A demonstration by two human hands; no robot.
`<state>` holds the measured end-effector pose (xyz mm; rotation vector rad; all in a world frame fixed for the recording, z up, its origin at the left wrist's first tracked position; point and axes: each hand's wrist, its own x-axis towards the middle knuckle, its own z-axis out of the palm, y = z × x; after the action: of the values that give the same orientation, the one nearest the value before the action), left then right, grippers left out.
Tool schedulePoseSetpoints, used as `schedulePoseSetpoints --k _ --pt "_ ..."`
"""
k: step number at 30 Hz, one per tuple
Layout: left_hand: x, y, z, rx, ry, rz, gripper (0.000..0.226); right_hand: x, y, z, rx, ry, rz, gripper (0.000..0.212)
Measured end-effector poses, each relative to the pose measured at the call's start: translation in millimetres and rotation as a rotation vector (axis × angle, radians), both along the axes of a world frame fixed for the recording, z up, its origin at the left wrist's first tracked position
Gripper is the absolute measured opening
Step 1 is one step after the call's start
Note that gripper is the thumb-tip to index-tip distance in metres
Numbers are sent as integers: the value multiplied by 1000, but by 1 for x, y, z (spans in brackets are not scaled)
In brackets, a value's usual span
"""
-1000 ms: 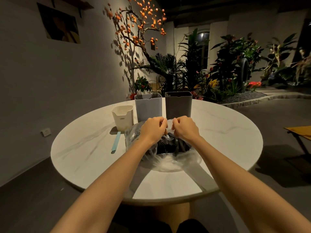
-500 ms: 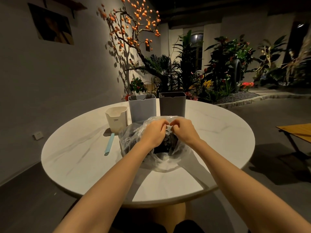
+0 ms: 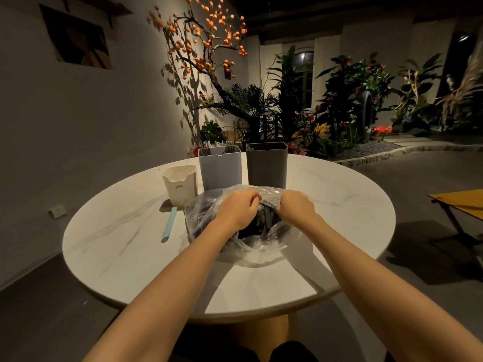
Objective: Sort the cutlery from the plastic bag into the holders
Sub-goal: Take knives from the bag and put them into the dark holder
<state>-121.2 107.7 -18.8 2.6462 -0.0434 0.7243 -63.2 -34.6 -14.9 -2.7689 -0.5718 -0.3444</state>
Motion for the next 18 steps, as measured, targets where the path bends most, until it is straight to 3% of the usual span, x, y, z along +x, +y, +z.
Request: schedulePoseSetpoints --k 4,13,18 --pt "6 2 -2 -14 67 25 38 -8 2 2 -97 35 -21 13" --pt "12 1 -7 -181 55 -11 34 5 21 10 -194 314 33 47" --pt "13 0 -8 -226 0 -13 31 2 16 19 -92 462 123 45"
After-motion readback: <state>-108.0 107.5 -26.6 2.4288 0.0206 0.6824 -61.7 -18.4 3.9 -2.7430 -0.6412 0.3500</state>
